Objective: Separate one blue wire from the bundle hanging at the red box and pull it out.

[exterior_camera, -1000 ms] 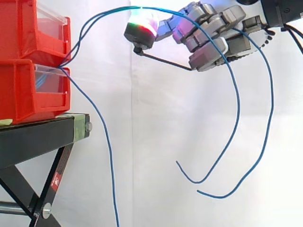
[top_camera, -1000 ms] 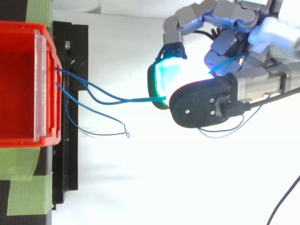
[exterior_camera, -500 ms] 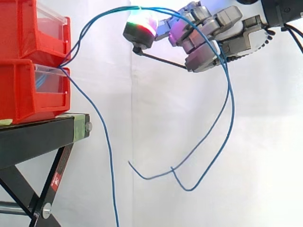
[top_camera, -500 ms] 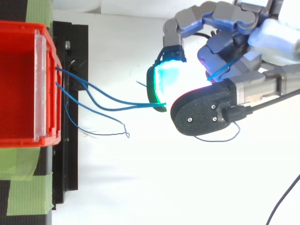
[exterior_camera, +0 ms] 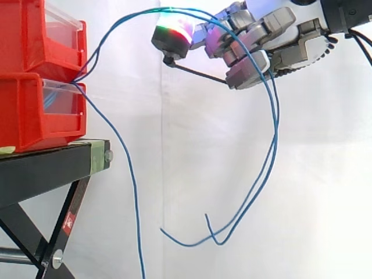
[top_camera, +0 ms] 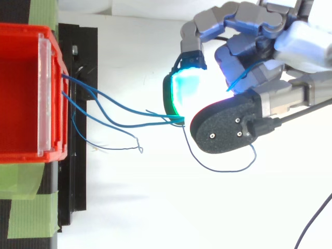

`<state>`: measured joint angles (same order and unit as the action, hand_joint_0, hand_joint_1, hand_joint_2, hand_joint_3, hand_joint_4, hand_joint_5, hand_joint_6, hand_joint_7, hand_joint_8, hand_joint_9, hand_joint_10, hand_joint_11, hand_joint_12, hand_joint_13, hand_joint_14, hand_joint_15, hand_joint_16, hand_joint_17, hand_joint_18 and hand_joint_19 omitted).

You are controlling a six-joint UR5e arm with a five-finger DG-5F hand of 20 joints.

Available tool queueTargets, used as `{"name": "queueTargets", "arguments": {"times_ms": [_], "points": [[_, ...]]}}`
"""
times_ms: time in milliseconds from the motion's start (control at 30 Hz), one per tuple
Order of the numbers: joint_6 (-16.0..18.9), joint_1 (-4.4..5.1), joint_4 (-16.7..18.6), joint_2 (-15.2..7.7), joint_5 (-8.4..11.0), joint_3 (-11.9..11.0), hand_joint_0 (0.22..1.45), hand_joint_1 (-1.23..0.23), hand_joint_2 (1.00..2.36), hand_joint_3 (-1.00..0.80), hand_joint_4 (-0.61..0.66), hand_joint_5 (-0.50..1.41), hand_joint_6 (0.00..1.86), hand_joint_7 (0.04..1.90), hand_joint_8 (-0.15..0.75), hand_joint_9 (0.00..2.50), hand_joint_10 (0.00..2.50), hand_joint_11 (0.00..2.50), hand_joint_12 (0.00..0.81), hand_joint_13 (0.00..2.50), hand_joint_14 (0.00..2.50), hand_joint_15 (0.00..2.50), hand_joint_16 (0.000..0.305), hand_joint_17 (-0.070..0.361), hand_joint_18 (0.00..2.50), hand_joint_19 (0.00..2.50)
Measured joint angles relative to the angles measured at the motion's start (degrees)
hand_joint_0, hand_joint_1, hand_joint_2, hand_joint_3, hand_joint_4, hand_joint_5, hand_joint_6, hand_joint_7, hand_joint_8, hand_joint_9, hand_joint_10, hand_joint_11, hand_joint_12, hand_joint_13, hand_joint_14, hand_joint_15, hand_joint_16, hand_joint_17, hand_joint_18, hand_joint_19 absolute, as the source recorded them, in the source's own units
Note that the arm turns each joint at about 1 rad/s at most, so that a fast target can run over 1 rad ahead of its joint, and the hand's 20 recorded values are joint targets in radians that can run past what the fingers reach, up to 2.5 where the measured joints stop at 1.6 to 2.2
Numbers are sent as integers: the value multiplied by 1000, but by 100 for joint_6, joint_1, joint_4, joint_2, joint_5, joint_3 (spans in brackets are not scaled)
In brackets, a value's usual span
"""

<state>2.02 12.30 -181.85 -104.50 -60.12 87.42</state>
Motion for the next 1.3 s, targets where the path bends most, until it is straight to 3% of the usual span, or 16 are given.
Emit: {"name": "queueTargets", "arguments": {"times_ms": [267,467,1300], "points": [[0,4,0,-3,0,2,711,-854,1034,-138,286,-178,920,1531,308,1015,2500,2226,309,1343,2500,637,34,76,1305,1577],[-13,7,0,-5,0,1,681,-843,1034,-115,307,-157,916,1584,308,1140,2500,2305,307,1411,2500,653,33,74,1353,1593],[-91,9,-9,-5,2,0,614,-801,1031,-147,317,-120,910,1494,386,1432,2500,2332,337,1614,2500,677,35,78,1480,1588]]}}
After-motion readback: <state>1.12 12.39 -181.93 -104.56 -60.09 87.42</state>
